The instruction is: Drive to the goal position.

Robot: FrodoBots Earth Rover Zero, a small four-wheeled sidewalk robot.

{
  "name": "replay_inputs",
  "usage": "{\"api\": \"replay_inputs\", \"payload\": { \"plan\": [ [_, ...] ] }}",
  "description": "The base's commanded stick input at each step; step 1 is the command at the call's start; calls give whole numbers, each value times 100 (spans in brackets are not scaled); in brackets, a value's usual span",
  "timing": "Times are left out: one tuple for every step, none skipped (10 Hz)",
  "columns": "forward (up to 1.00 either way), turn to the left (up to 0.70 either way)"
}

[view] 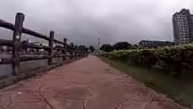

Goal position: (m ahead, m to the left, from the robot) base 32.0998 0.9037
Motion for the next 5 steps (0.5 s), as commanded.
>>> {"api": "replay_inputs", "payload": {
  "plan": [
    [100,0],
    [100,0],
    [100,0],
    [100,0],
    [100,0]
  ]
}}
